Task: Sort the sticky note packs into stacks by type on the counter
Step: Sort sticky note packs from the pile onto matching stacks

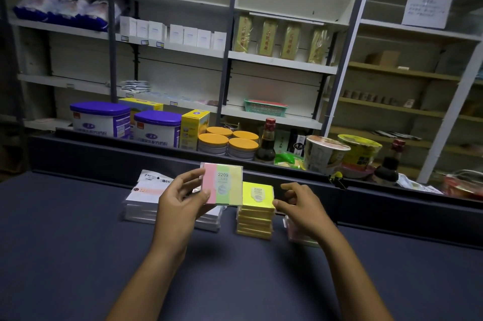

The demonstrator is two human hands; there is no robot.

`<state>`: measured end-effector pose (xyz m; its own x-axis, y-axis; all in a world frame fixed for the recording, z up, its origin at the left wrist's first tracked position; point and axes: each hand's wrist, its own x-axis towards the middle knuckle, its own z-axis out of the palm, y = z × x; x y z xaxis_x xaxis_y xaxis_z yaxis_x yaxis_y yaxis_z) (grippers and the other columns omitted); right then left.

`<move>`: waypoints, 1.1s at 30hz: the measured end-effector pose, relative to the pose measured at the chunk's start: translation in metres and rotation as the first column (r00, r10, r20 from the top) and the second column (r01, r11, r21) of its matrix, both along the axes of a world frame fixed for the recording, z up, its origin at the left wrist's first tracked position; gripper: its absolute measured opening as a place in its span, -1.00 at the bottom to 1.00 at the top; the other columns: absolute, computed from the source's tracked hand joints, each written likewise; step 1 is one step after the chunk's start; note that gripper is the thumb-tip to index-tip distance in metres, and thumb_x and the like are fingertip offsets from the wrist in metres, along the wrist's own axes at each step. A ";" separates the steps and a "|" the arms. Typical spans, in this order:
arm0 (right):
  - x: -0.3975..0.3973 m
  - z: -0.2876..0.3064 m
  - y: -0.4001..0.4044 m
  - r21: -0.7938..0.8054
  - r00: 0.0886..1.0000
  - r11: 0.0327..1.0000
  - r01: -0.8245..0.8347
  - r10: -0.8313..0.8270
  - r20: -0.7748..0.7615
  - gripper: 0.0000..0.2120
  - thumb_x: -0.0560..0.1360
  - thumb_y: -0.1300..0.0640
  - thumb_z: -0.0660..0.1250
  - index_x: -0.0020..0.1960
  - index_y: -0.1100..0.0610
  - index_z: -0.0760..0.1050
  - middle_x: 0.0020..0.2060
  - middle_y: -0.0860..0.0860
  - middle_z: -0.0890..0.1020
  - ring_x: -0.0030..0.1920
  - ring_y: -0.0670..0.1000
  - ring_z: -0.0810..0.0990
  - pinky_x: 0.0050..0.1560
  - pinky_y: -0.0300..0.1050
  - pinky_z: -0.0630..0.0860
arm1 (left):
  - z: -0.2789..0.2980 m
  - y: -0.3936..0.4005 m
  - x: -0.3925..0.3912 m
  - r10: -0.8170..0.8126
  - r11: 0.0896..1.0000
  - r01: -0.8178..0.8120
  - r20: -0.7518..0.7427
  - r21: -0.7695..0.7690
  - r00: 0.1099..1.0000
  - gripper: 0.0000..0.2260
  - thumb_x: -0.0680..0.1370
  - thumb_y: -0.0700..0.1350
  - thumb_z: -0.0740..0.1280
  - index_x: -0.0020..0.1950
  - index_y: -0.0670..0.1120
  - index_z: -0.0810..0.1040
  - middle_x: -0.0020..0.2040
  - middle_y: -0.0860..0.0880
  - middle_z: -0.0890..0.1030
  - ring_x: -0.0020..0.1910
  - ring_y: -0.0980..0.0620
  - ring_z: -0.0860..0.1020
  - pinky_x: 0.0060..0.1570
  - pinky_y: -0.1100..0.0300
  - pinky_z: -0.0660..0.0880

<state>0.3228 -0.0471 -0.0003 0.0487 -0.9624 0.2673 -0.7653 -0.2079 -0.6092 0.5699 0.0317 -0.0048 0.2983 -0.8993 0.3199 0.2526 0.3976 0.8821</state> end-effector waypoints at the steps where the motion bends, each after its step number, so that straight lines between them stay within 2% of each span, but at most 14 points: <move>1: -0.009 0.001 0.002 -0.037 0.999 0.999 0.011 -0.012 -0.032 -0.51 0.51 0.00 0.44 0.38 0.07 0.43 0.20 0.02 0.48 0.14 -0.06 0.51 0.11 -0.18 0.47 | 0.002 0.000 -0.006 -0.003 1.000 0.003 0.013 -0.009 1.000 -0.71 0.55 -0.35 0.34 0.18 -0.04 0.57 0.07 -0.03 0.66 -0.02 0.11 0.68 -0.15 0.18 0.65; 5: -0.053 0.005 0.012 -0.091 0.983 0.995 0.032 -0.048 -0.177 -0.54 0.52 -0.08 0.40 0.35 0.01 0.40 0.24 -0.07 0.48 0.22 -0.07 0.49 0.20 -0.12 0.49 | 0.009 0.000 -0.040 -0.011 0.999 0.014 0.064 -0.035 0.998 -0.70 0.55 -0.36 0.33 0.16 -0.02 0.57 0.06 0.03 0.63 -0.05 0.19 0.67 -0.18 0.24 0.64; 9: -0.097 0.006 0.021 -0.090 0.941 0.993 0.074 -0.099 -0.324 -0.56 0.54 -0.18 0.31 0.34 -0.03 0.39 0.22 -0.09 0.47 0.22 -0.07 0.47 0.13 -0.08 0.52 | 0.009 -0.005 -0.082 -0.027 0.999 0.031 0.122 -0.029 0.992 -0.69 0.55 -0.36 0.32 0.14 0.02 0.62 0.09 0.03 0.64 -0.02 0.08 0.69 -0.12 0.15 0.64; 13: -0.133 0.003 0.027 -0.088 0.927 0.991 0.103 -0.128 -0.351 -0.56 0.56 -0.20 0.27 0.35 -0.02 0.39 0.20 -0.09 0.47 0.21 -0.07 0.47 0.11 -0.08 0.52 | 0.006 -0.015 -0.127 -0.048 0.999 0.049 0.207 0.000 0.977 -0.72 0.55 -0.35 0.33 0.14 -0.03 0.63 0.08 0.06 0.67 -0.02 0.06 0.68 -0.07 0.04 0.65; 16: -0.151 0.003 0.030 -0.082 0.926 0.991 0.108 -0.130 -0.354 -0.56 0.56 -0.21 0.26 0.36 -0.02 0.38 0.22 -0.09 0.47 0.21 -0.08 0.47 0.12 -0.08 0.53 | -0.003 -0.032 -0.156 -0.040 0.999 0.036 0.281 0.020 0.959 -0.71 0.54 -0.36 0.34 0.10 0.00 0.63 0.06 0.03 0.67 0.01 0.03 0.67 -0.10 0.12 0.65; 19: -0.165 0.002 0.030 -0.078 0.919 0.991 0.108 -0.129 -0.373 -0.55 0.56 -0.22 0.25 0.36 -0.03 0.38 0.22 -0.10 0.47 0.19 -0.08 0.48 0.12 -0.09 0.53 | -0.015 -0.051 -0.178 -0.013 0.998 -0.009 0.369 0.057 0.929 -0.72 0.53 -0.34 0.36 0.14 -0.03 0.63 0.05 -0.06 0.67 -0.03 0.05 0.65 -0.12 0.09 0.66; 21: -0.172 0.002 0.031 -0.075 0.915 0.991 0.109 -0.130 -0.381 -0.56 0.56 -0.22 0.25 0.35 -0.03 0.37 0.21 -0.10 0.46 0.18 -0.09 0.48 0.11 -0.10 0.53 | -0.022 -0.062 -0.188 0.017 0.996 -0.057 0.470 0.071 0.883 -0.73 0.53 -0.30 0.37 0.19 -0.06 0.62 0.09 -0.08 0.65 -0.03 0.06 0.64 -0.08 0.08 0.66; 24: -0.180 0.001 0.032 -0.077 0.914 0.991 0.109 -0.131 -0.385 -0.57 0.57 -0.21 0.25 0.35 -0.03 0.38 0.20 -0.10 0.46 0.18 -0.09 0.48 0.12 -0.11 0.52 | -0.029 -0.073 -0.196 0.056 0.989 -0.128 0.618 0.073 0.784 -0.70 0.53 -0.25 0.39 0.26 -0.08 0.60 0.17 -0.04 0.63 0.10 0.03 0.60 0.10 0.09 0.58; 28: -0.186 0.001 0.031 -0.071 0.917 0.992 0.109 -0.127 -0.378 -0.57 0.57 -0.21 0.25 0.36 -0.04 0.36 0.22 -0.11 0.45 0.19 -0.10 0.47 0.13 -0.14 0.51 | -0.034 -0.082 -0.202 0.073 0.982 -0.176 0.735 0.063 0.674 -0.66 0.53 -0.18 0.40 0.30 -0.06 0.56 0.20 -0.05 0.62 0.16 0.00 0.57 0.20 0.02 0.52; 33: -0.187 -0.002 0.031 -0.062 0.928 0.992 0.109 -0.124 -0.352 -0.58 0.57 -0.21 0.25 0.34 -0.05 0.38 0.20 -0.11 0.45 0.19 -0.10 0.47 0.14 -0.16 0.49 | -0.045 -0.084 -0.204 0.126 0.971 -0.236 0.907 -0.030 0.401 -0.69 0.60 -0.08 0.27 0.34 -0.01 0.52 0.22 -0.05 0.58 0.20 -0.03 0.50 0.23 0.13 0.36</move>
<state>0.1361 -0.0163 -0.0024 0.0357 -0.9556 0.2923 -0.9500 -0.1233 -0.2870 0.3657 -0.0523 -0.0500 0.0487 -0.9006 0.4319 -0.7731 0.2398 0.5872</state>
